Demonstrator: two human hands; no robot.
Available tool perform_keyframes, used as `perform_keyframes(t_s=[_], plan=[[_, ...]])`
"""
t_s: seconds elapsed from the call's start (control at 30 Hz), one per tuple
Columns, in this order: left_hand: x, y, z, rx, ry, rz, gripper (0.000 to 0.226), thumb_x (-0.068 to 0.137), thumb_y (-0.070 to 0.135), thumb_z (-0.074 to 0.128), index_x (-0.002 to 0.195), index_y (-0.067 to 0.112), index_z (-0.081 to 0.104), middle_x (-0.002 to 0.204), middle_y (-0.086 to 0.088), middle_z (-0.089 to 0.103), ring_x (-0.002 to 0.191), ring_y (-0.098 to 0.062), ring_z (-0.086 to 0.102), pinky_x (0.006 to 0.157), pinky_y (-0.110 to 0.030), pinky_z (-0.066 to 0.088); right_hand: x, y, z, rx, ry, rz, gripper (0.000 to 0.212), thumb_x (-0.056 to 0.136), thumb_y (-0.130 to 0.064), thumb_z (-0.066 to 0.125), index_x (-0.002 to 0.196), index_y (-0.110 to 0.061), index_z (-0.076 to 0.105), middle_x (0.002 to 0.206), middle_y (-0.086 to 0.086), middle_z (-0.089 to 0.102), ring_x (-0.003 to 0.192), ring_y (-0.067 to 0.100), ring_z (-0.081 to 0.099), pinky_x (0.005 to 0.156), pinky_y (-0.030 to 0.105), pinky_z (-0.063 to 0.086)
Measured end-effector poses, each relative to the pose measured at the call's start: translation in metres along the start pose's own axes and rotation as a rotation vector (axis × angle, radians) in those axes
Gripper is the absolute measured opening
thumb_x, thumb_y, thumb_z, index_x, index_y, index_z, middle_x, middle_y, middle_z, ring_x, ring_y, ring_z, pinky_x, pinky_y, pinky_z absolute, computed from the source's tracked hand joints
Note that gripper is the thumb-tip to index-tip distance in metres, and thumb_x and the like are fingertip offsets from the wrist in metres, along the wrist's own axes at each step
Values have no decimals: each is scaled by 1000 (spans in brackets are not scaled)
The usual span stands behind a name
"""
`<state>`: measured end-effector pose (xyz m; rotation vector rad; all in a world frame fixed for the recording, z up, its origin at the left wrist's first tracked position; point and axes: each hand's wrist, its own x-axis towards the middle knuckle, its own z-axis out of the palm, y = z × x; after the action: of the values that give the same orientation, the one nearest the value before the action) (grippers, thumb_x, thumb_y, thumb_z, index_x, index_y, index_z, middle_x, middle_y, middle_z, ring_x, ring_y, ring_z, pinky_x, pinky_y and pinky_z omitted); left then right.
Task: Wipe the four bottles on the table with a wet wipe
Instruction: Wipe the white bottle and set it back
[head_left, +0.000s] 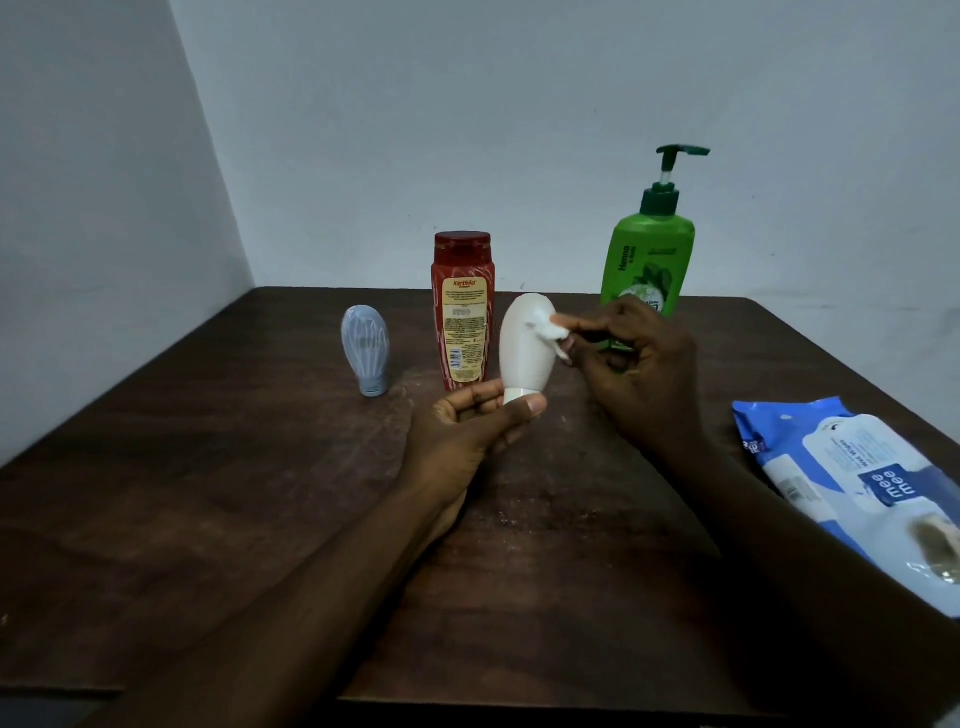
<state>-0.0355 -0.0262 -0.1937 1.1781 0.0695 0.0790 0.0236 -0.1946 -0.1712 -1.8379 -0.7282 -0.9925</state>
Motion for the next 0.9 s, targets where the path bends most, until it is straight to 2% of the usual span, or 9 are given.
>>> perform_keyframes(t_s=[0.07, 0.2, 0.33, 0.43, 0.57, 0.7, 0.8, 0.9], plan=[[-1, -1, 2, 19, -47, -14, 52, 57, 14, 85, 106, 8, 70, 95, -6, 79, 92, -19, 75, 80, -27, 61, 6, 4, -4, 6, 58, 32, 21, 86, -2, 75, 107, -4, 76, 89, 10, 65, 84, -6, 62, 68, 5, 46], [-5, -3, 5, 105, -103, 0, 46, 53, 19, 84, 97, 14, 71, 87, -2, 79, 84, -17, 75, 85, -33, 59, 12, 8, -6, 64, 99, 73, 21, 87, 2, 72, 107, -7, 76, 97, 8, 68, 90, 2, 65, 73, 17, 57], [-4, -3, 5, 98, -62, 27, 43, 50, 18, 85, 92, 16, 72, 82, 0, 78, 81, -14, 75, 76, -27, 62, 14, 5, -9, 50, 102, 44, 20, 88, -1, 71, 105, -12, 75, 98, 5, 69, 89, 13, 67, 72, 23, 57], [-3, -3, 3, 160, -1, 68, 41, 59, 12, 90, 96, 14, 75, 87, -3, 79, 85, -16, 76, 70, -23, 59, 13, 3, -10, 5, 99, 6, 17, 89, -4, 72, 104, -11, 76, 95, 5, 69, 87, 12, 65, 72, 22, 54], [-1, -4, 0, 220, 50, 98, 38, 63, 8, 91, 97, 16, 75, 87, -1, 79, 83, -13, 76, 67, -20, 58, 11, 3, -4, -114, -6, -49, 21, 89, -6, 72, 110, -9, 76, 92, 7, 66, 80, 10, 61, 68, 17, 50], [2, -5, -3, 238, 82, 117, 40, 63, 10, 92, 98, 17, 75, 88, 1, 78, 84, -12, 75, 71, -23, 59, 6, -2, 1, -140, -107, -106, 25, 88, -9, 72, 112, -9, 75, 86, 7, 63, 71, 12, 56, 64, 17, 46], [4, -6, -5, 237, 107, 136, 39, 64, 10, 91, 100, 13, 75, 90, -1, 79, 87, -14, 75, 77, -27, 61, -2, -11, 6, -127, -232, -181, 25, 87, -12, 72, 112, -10, 76, 87, 4, 63, 71, 8, 52, 63, 16, 41], [5, -7, -8, 239, 117, 154, 38, 67, 10, 88, 103, 9, 75, 92, -3, 79, 91, -18, 75, 83, -32, 60, -9, -18, 11, -156, -335, -239, 22, 86, -14, 72, 108, -12, 77, 87, 4, 61, 76, 11, 54, 67, 18, 41]])
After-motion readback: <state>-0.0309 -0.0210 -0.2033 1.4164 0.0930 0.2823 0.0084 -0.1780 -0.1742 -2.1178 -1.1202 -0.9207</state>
